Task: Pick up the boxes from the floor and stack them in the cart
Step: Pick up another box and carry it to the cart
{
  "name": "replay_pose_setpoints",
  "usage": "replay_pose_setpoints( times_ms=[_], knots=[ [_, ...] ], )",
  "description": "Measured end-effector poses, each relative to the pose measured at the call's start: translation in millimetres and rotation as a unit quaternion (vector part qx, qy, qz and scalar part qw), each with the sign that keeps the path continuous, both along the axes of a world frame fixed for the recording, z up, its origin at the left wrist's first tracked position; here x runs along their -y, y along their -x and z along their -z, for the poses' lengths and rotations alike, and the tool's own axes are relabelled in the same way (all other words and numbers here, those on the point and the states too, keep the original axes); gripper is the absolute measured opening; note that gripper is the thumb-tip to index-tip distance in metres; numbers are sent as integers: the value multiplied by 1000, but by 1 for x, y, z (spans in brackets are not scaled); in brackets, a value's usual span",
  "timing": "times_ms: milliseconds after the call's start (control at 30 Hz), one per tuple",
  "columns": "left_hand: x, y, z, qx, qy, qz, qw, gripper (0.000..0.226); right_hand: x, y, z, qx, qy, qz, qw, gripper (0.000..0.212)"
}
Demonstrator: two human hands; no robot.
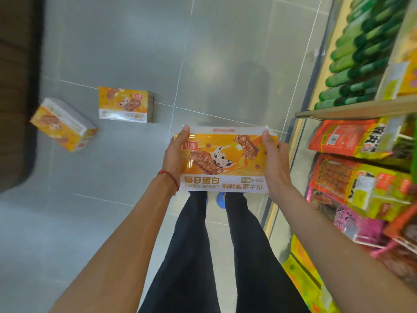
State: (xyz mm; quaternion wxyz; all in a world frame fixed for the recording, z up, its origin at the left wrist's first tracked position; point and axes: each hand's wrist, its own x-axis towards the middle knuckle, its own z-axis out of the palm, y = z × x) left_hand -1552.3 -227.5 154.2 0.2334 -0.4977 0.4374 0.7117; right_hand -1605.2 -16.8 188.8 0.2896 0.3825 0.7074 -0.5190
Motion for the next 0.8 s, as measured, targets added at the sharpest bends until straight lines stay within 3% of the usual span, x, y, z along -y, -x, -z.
replay_pose_setpoints(
  times_ms=[200, 433, 800],
  knots=[
    [23, -29, -97, -41, 36, -41, 998, 63, 26, -11, -96, -2, 45, -50, 998, 41],
    [26, -88, -186, -56, 87, -124, 987, 55, 47, -31, -175, -35, 53, -150, 987, 47],
    [7, -226, -272, -89, 161, -366, 912, 55, 107, -96, -240, -47, 88, -398, 912, 42]
  ],
)
